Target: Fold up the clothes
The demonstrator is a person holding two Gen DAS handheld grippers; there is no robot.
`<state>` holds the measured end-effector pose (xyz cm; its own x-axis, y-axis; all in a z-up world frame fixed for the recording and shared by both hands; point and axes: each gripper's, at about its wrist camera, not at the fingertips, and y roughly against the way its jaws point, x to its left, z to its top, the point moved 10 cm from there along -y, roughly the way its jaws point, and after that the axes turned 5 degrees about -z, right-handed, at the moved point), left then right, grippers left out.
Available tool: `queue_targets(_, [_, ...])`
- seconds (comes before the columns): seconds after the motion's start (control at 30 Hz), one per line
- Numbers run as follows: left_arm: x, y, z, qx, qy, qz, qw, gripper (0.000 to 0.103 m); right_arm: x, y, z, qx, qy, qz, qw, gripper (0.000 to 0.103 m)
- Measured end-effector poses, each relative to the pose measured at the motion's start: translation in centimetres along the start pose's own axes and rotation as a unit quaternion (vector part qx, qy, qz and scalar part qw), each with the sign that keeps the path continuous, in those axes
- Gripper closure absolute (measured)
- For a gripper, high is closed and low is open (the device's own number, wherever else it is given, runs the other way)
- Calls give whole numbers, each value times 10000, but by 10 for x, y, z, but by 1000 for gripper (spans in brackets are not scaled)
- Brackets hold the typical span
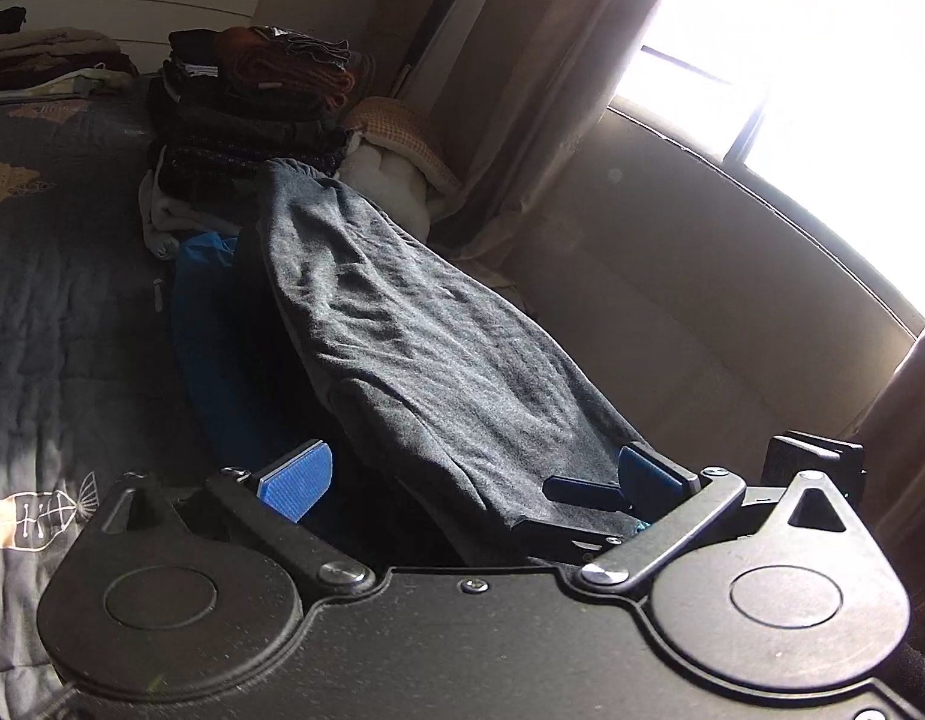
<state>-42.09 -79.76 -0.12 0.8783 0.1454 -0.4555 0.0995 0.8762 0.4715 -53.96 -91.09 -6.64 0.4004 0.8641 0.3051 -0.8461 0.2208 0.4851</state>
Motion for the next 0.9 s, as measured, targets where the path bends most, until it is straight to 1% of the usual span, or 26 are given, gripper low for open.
queue_targets(0.07, [-2,2,-1,5,-6,99,10000,1,-6,-2,-12,297,-322,83,9990,9])
queue_targets(0.13, [-1,1,-2,46,-13,287,9996,1,-15,-8,-35,668,-258,-178,9973,10])
queue_targets(0.23, [3,-2,-4,152,-41,731,9972,1,-12,5,-56,768,6,-171,9969,10])
queue_targets(0.37, [-4,-8,-4,233,-348,1113,9929,1,-7,22,-78,988,290,-185,9945,10])
queue_targets(0.43, [-8,-11,-3,271,-510,1296,9899,1,-7,31,-82,1014,259,-195,9943,10])
queue_targets(0.5, [-12,-13,-3,310,-672,1479,9862,1,-10,42,-77,1020,-14,-216,9945,10])
queue_targets(0.57, [-16,-16,-2,347,-833,1660,9820,0,-15,56,-69,939,-202,-445,9944,10])
queue_targets(0.63, [-20,-19,-1,385,-951,1797,9784,0,-21,70,-53,745,-257,-853,9932,10])
queue_targets(0.77, [-28,-23,4,400,-869,1730,9803,0,-30,95,-27,494,-676,-1297,9880,9])
queue_targets(0.83, [-34,-24,4,431,-816,1685,9814,0,-29,101,-23,493,-677,-1481,9854,9])
queue_targets(0.9, [-38,-24,3,458,-811,1687,9813,0,-22,105,-23,546,-498,-1585,9846,9])
